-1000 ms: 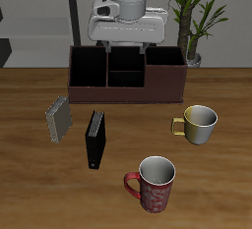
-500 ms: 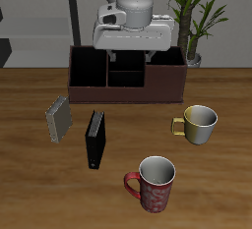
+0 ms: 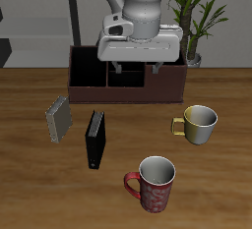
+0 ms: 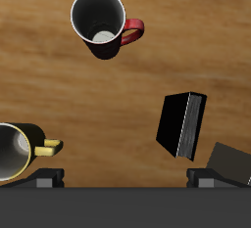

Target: Place the red mug into the back desk caddy's right compartment and place the yellow book into the back desk caddy's back compartment

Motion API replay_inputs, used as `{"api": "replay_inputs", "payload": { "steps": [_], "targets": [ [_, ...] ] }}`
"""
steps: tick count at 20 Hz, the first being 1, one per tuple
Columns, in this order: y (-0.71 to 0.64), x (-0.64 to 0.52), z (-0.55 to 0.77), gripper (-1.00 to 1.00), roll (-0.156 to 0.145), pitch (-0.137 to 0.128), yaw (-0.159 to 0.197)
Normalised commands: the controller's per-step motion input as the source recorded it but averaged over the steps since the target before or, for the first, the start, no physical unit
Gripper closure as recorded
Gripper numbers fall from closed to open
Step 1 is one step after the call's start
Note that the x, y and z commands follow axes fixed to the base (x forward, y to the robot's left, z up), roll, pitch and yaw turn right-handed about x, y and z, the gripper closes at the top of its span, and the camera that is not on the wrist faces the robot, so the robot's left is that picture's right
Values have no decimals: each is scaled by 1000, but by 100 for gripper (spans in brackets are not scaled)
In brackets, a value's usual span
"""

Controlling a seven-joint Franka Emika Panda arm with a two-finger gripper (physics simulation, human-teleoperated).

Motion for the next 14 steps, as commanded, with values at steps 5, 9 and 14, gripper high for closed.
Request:
{"api": "replay_inputs", "payload": {
  "steps": [5,9,14],
  "targets": [
    [207,208,134,-100,2,-36,12],
    [315,315,103,-100,12,-17,19],
    [302,392,33,-100,2,-30,58]
  ]
}}
